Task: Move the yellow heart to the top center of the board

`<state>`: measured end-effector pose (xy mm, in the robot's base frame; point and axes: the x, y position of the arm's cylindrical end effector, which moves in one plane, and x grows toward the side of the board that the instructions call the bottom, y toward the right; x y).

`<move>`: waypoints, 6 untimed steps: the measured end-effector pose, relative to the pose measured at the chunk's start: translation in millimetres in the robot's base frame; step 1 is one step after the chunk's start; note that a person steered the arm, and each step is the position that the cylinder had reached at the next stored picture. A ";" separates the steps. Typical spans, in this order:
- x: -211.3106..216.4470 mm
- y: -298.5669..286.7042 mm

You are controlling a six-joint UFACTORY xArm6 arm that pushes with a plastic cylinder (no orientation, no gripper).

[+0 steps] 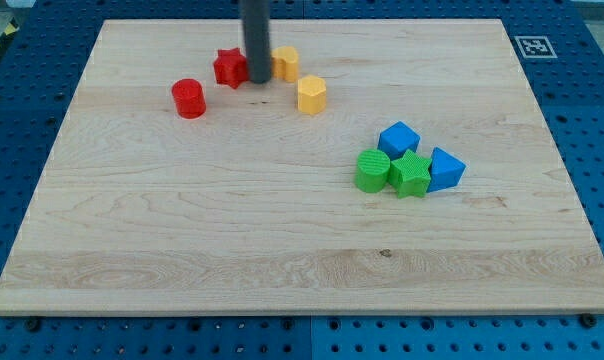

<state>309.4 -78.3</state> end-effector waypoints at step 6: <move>-21.4 59.7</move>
